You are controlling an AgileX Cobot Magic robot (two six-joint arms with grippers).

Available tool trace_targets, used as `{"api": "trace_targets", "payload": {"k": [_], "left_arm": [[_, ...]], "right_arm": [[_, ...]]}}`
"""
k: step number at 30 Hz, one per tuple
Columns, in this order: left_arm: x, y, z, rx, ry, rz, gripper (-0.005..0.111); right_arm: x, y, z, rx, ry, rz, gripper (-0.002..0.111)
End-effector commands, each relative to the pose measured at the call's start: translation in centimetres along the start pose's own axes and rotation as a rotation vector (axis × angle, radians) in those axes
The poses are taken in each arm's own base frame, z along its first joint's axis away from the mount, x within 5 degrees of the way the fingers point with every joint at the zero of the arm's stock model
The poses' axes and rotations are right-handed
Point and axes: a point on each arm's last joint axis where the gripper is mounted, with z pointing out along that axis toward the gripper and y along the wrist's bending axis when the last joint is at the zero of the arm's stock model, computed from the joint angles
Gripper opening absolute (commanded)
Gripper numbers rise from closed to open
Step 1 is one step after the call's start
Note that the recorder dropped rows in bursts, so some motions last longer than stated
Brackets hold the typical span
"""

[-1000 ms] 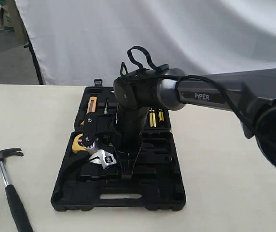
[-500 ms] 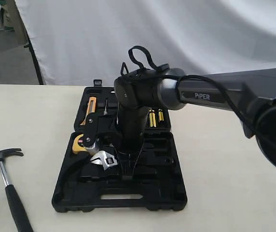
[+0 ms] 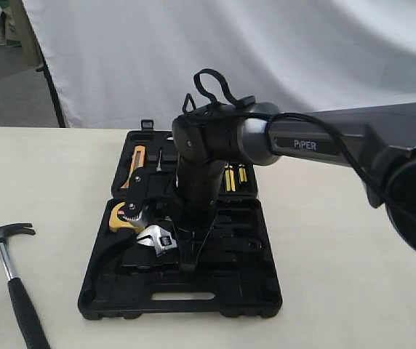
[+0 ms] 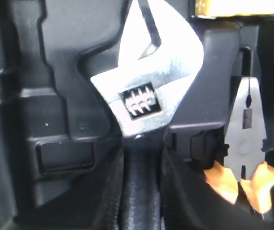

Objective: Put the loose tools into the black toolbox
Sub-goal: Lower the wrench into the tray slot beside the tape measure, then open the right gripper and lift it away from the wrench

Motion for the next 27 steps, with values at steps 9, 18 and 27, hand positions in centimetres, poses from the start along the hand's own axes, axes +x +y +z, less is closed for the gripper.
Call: {"api": "trace_targets", "payload": {"k": [9, 18, 27], "left_arm": [[0.1, 0.0, 0.0, 0.008, 0.0, -0.002, 0.0], [0.1, 0.0, 0.0, 0.008, 0.0, -0.002, 0.0], [0.1, 0.0, 0.0, 0.008, 0.0, -0.002, 0.0]], "right_arm": [[-0.1, -0.2, -0.3, -0.001, -0.012, 0.062, 0.059], [-0.5, -0.7, -3.7, 0.085, -0.085, 0.059, 0.063], [-1.4, -1.0, -3.2, 0.1, -0.183, 0.108, 0.037]]}}
